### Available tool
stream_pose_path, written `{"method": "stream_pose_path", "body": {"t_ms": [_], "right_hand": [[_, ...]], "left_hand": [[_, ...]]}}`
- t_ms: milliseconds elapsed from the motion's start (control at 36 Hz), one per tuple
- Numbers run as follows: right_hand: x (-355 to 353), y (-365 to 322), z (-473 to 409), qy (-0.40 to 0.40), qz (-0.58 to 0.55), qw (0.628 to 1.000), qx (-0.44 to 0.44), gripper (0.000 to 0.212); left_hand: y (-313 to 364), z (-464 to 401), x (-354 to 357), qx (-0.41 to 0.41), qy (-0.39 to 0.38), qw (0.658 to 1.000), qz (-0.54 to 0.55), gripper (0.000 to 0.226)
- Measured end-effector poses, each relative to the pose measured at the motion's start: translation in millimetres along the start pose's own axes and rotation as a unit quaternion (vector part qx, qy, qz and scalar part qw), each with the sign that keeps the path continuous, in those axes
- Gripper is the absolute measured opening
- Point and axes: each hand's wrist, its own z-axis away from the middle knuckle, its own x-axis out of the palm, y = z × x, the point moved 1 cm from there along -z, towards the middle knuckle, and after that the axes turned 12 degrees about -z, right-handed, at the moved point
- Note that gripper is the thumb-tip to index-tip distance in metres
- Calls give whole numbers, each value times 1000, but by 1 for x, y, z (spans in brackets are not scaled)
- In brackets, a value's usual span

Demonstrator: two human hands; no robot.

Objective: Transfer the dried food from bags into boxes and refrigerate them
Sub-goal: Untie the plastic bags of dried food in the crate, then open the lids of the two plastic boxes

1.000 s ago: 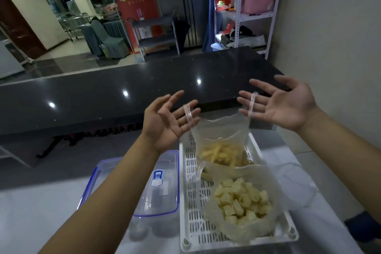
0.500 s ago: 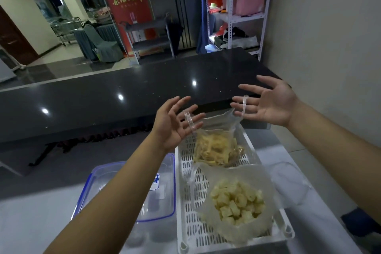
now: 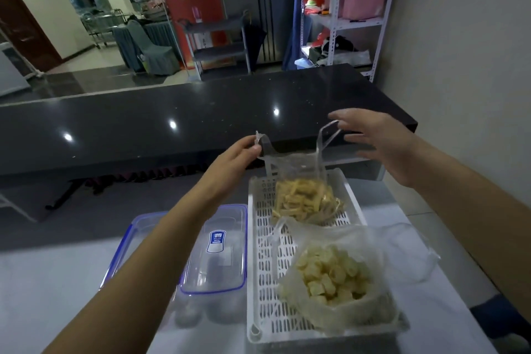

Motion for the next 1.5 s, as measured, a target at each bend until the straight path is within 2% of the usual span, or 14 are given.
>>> {"method": "stream_pose_path", "body": {"t_ms": [56,139,194,306,472,583,750,889,1000,1139,1194,1250,1333,1500], "right_hand": [[20,-13,21,-49,62,995,-59,33],[53,-23,48,-89,169,974,-126,53],[79,-24,64,-109,242,949,-168,59],[131,-12,88,-140,343,907,-201,62],[199,40,96,-212,395,877,-173,69],[232,87,90,-224,419,868,-142,70],[272,152,74,-240,454,857,-43,70],[296,174,73,-210,462,862,-4,70],[319,177,75,-187,450,873,1,70],[349,182,75,-170,515,840,-5,71],[360,187,76,-166,544,823,-4,71],[367,191,78,-161,557,815,3,72],[375,194,81,-144,558,817,13,72],[385,188,97,-135,511,849,15,64]], "left_hand": [[-10,15,-5,12,-2,997,-72,32],[-30,34,-14,-10,22,973,-230,60],[-41,48,-19,-35,42,947,-316,63],[-71,77,-34,-85,63,932,-346,65],[-130,123,-60,-178,72,898,-395,70],[-171,152,-69,-207,54,882,-419,77],[-215,176,-71,-202,-9,872,-445,87],[-234,183,-76,-169,-48,878,-446,82],[-245,189,-81,-146,-30,907,-393,75],[-264,176,-112,-191,98,966,-142,63],[-272,165,-127,-249,113,962,15,57],[-279,155,-136,-297,89,945,103,57],[-294,147,-144,-304,42,941,141,61],[-308,168,-160,-305,12,940,155,65]]}}
